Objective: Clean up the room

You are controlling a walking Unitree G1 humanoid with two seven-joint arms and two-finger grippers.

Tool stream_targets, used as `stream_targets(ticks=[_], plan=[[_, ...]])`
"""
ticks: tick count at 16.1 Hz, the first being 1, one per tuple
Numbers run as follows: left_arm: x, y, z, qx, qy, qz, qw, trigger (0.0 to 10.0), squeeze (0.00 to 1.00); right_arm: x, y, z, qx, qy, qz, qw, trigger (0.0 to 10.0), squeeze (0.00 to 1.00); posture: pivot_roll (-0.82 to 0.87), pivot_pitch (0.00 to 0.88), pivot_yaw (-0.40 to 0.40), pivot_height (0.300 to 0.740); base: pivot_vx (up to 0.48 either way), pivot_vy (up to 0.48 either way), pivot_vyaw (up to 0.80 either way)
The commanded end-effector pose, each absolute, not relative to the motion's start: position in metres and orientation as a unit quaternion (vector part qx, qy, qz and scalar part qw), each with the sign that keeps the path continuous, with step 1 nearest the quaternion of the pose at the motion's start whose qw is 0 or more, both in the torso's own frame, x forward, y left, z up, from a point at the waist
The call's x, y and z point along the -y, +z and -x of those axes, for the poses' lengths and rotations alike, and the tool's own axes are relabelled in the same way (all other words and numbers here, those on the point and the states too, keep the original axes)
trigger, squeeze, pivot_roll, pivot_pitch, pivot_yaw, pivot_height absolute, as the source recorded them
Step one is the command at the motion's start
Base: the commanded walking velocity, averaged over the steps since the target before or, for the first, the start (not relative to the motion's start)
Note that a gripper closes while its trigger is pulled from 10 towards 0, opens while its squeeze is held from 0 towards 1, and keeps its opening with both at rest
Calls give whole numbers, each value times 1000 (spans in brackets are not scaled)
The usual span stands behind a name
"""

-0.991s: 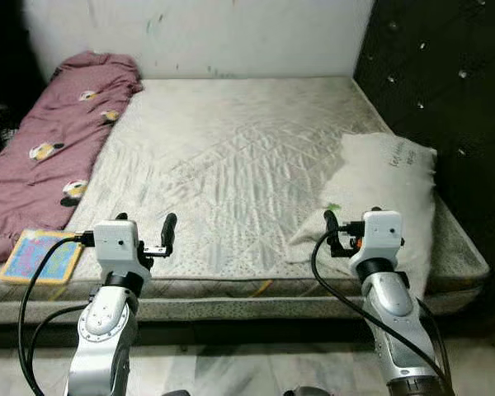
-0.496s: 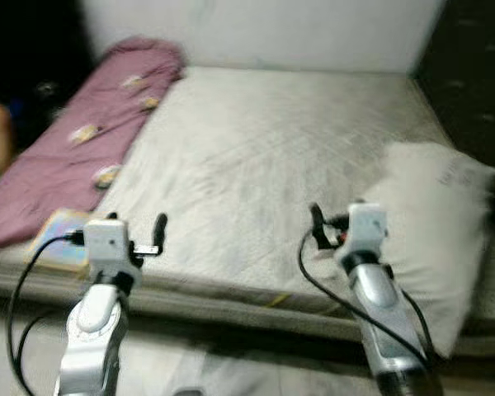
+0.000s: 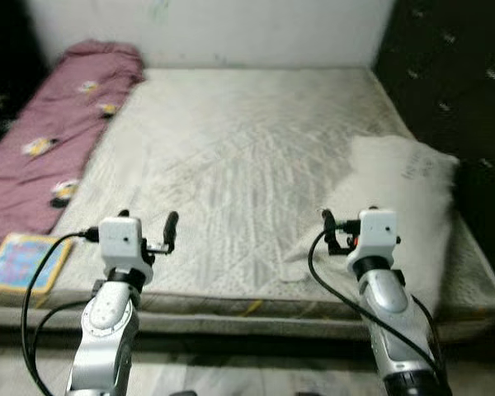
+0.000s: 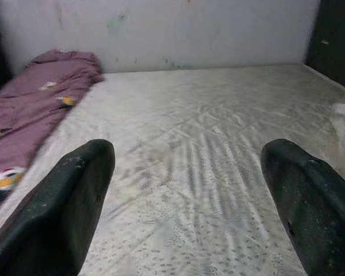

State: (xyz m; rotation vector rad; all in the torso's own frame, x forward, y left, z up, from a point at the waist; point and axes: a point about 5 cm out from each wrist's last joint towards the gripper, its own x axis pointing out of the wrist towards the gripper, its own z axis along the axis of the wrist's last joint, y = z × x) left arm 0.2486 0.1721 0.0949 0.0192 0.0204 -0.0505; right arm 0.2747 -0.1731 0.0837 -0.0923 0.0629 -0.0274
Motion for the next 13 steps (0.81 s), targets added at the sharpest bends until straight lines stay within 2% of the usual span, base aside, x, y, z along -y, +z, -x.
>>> stream_targets(ticks=[1,4,7,13], plan=[[-173,92,-249,-20,-22,-10,999,10000,0,173,83,-276,-33,-16,42,998,10000,0,-20,0,51,740,0,0,-800],[-170,94,-251,-19,-35,-12,999,10000,0,173,85,-276,-29,-17,44,998,10000,0,-26,0,45,740,0,0,-710],[-168,96,-252,-16,-38,-10,999,10000,0,173,86,-277,-28,-14,44,999,10000,0,-26,0,43,740,0,0,0],[-166,96,-253,-16,-41,-7,999,10000,0,171,86,-279,-27,-4,51,998,10000,0,-27,0,40,740,0,-244,0]])
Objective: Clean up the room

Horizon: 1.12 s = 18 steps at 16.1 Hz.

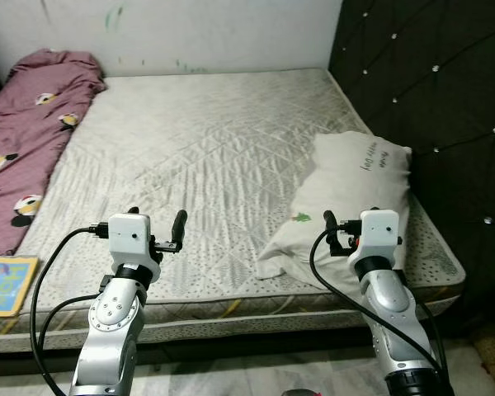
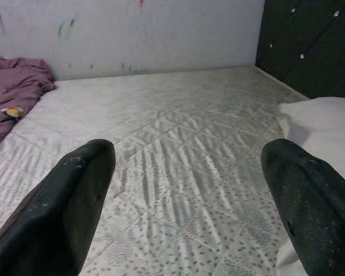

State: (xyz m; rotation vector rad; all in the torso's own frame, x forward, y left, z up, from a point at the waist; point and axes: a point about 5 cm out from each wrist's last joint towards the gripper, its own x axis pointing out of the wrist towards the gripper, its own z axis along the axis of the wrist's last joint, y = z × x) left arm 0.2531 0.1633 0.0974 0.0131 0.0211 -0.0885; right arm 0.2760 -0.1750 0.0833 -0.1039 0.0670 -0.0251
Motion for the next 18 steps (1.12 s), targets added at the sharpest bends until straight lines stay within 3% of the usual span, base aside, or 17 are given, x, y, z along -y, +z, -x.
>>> stream_targets(ticks=[1,7,14,18], plan=[[-166,96,-253,-16,-41,-7,999,10000,0,171,86,-279,-27,-4,51,998,10000,0,-27,0,40,740,0,-244,0],[-166,97,-254,-15,-41,-5,999,10000,0,170,87,-280,-24,7,59,998,10000,0,-28,0,35,740,0,-280,398],[-165,97,-254,-15,-43,-5,999,10000,0,170,87,-280,-27,7,59,998,10000,0,-29,0,35,740,0,-310,0],[-164,98,-254,-10,-44,5,999,10000,0,171,86,-280,-28,7,58,998,10000,0,-28,0,35,740,0,0,0]])
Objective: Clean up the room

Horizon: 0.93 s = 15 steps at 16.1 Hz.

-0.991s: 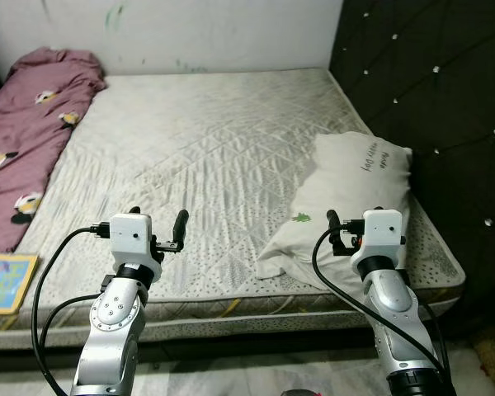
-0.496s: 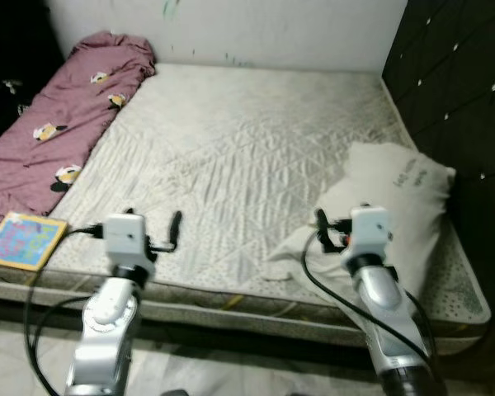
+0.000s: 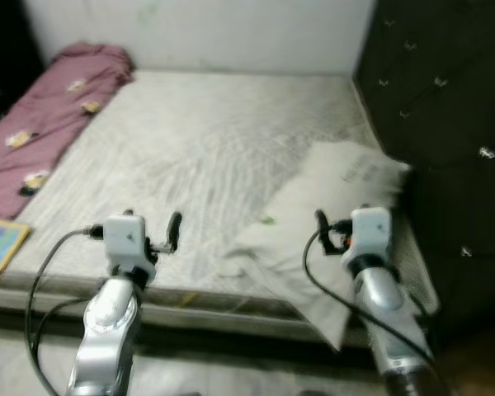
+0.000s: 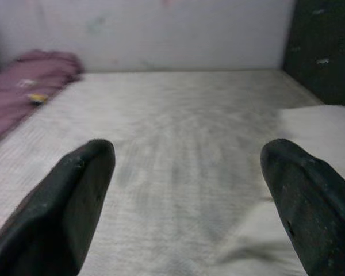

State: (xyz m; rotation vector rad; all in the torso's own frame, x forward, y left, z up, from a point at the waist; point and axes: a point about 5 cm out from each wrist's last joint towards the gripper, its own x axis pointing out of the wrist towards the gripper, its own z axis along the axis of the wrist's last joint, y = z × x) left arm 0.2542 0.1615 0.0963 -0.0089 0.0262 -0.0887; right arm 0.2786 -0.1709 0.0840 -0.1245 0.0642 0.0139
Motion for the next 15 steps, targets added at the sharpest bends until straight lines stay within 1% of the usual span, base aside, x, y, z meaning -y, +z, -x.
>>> stream_targets(ticks=[1,3,4,6,15], plan=[[-164,98,-254,-7,-46,6,999,10000,0,171,86,-280,-29,7,57,998,10000,0,-29,0,35,740,0,0,0],[-162,100,-253,1,-61,10,998,10000,0,171,85,-280,-31,6,54,998,10000,0,-30,0,34,740,0,0,0],[-161,101,-253,3,-65,12,998,10000,0,171,84,-280,-33,5,52,998,10000,0,-31,0,34,740,0,0,-581],[-160,101,-253,5,-69,17,997,10000,0,172,85,-279,-32,5,51,998,10000,0,-32,0,35,740,296,0,-569],[-160,101,-254,6,-72,15,997,10000,0,172,85,-281,-31,4,52,998,10000,0,-31,0,34,740,286,0,0]])
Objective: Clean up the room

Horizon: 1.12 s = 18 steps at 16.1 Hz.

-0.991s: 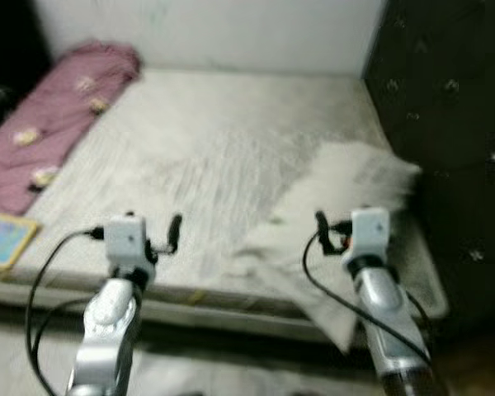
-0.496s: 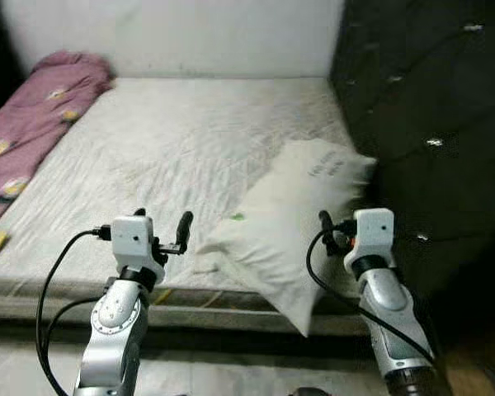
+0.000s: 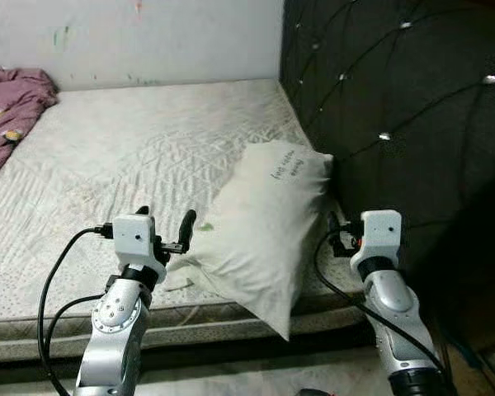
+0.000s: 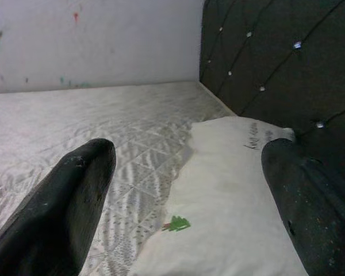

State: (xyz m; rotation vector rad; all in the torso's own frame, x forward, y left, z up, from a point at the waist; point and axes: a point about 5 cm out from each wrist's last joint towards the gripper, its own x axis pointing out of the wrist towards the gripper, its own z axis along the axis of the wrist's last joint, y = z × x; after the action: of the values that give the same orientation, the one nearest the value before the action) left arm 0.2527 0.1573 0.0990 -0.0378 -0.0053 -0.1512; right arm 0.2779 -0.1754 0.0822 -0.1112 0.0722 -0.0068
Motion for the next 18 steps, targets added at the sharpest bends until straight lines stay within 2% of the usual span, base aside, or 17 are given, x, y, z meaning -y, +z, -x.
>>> stream_targets(ticks=[1,6,10,13,18], plan=[[-160,101,-254,6,-72,15,997,10000,0,172,85,-281,-31,3,52,998,10000,0,-32,0,34,740,262,0,0],[-160,101,-255,6,-72,14,997,10000,0,172,85,-282,-31,-1,50,998,10000,0,-31,0,33,740,273,0,0],[-160,102,-255,7,-73,15,997,10000,0,173,86,-283,-32,-3,50,998,10000,0,-31,0,33,740,315,0,-775],[-160,101,-255,5,-72,14,997,10000,0,173,86,-283,-30,-3,49,998,10000,0,-32,0,33,740,319,0,-317],[-163,96,-257,-15,-53,6,998,10000,0,173,86,-283,-30,-4,48,998,10000,0,-29,0,30,740,0,0,0]])
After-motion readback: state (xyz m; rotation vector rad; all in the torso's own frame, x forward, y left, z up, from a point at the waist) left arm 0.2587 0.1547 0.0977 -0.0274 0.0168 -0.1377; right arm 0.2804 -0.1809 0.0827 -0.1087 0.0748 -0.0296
